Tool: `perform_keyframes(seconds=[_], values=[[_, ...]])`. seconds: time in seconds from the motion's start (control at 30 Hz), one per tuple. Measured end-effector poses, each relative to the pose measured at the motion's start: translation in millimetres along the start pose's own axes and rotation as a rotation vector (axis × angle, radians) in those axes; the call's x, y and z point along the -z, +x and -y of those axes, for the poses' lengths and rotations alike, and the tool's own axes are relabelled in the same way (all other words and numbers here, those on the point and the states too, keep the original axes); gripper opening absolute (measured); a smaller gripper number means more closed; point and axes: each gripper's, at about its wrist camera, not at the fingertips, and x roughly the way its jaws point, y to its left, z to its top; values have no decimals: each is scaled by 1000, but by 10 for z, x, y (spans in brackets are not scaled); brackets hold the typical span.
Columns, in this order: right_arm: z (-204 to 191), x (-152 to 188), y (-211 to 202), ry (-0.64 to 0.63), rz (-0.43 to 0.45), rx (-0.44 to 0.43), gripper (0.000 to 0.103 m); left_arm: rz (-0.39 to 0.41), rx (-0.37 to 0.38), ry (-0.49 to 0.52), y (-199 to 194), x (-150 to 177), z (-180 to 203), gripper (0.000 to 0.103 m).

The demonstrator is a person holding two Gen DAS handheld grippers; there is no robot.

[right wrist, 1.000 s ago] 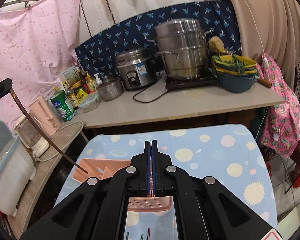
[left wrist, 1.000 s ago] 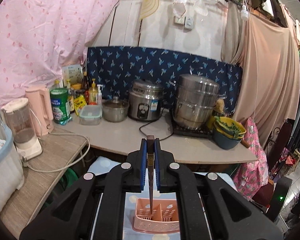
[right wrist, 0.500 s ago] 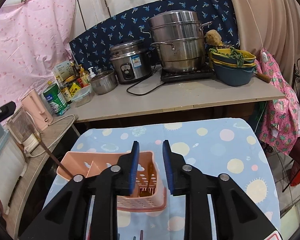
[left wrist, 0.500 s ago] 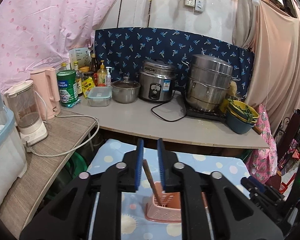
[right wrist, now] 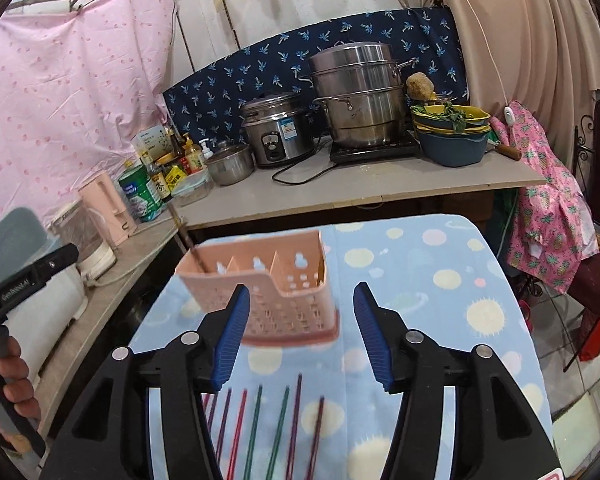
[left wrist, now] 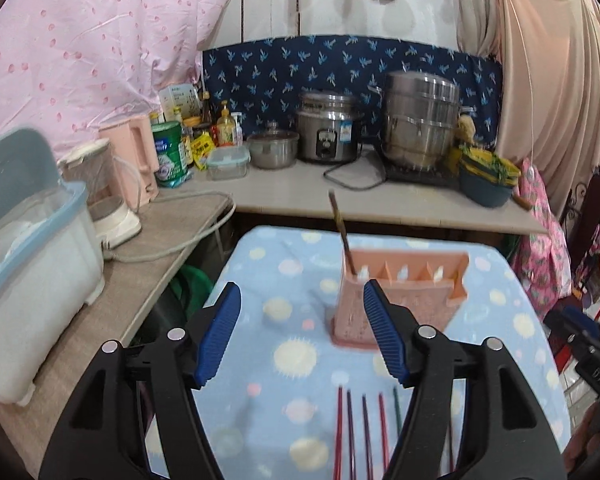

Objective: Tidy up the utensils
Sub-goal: 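Open the left gripper and withdraw it from the pink holder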

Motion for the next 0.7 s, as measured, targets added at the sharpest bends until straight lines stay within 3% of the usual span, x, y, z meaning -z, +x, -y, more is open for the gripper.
perform_keyframes(seconds=[0.33,0.7], values=[[3,788,-476,-10,-69,29,55,-122,-27,20,-223,974,-95,61],[-6,1585,-586,-32,-157,86,55,-222,-33,12,-245,1780,-95,61]])
